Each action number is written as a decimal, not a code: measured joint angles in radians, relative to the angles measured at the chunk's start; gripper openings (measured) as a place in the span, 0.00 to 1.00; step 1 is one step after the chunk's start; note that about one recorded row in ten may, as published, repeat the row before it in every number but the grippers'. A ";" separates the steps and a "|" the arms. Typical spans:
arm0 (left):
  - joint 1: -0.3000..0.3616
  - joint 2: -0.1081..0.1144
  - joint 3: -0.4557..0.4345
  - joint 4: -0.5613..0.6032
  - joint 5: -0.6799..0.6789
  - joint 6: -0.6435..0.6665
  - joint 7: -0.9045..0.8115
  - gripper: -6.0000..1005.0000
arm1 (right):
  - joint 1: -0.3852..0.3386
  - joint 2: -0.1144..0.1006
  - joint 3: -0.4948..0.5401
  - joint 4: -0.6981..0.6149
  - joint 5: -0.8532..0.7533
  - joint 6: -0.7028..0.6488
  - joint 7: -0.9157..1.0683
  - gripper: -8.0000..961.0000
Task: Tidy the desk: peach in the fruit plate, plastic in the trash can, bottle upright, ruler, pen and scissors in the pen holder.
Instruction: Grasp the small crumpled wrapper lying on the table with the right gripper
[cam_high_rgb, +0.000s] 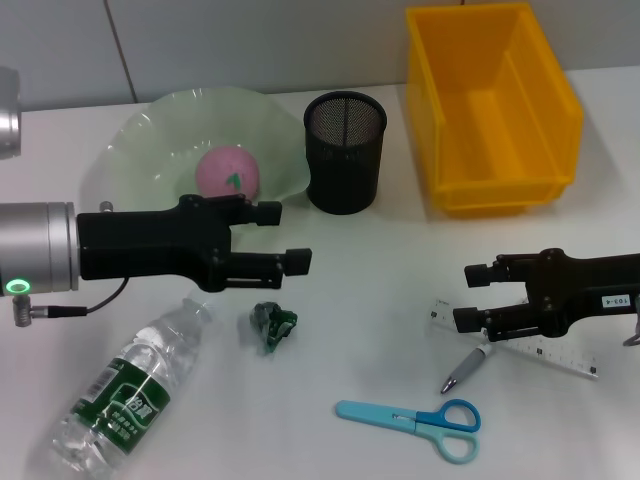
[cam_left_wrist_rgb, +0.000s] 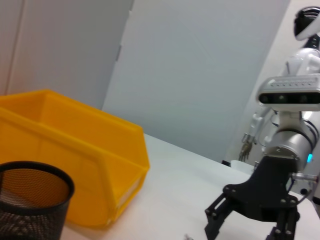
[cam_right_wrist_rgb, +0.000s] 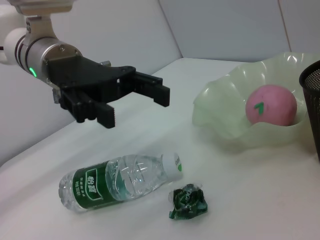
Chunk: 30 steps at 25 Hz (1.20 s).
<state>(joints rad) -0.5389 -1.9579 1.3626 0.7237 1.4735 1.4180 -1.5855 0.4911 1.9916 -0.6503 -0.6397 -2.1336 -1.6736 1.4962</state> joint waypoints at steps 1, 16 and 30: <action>0.004 -0.002 0.000 0.001 0.009 0.011 0.001 0.84 | 0.000 0.000 0.000 0.000 0.000 0.000 0.000 0.85; 0.024 0.006 -0.088 0.002 0.056 0.063 0.006 0.83 | 0.052 0.007 -0.010 -0.003 0.022 -0.027 0.013 0.85; 0.065 0.055 -0.192 -0.001 0.056 0.166 -0.007 0.83 | 0.299 0.018 -0.275 -0.002 0.018 0.094 0.099 0.85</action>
<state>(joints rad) -0.4738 -1.9031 1.1708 0.7223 1.5295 1.5843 -1.5926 0.7899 2.0097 -0.9250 -0.6415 -2.1154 -1.5793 1.5950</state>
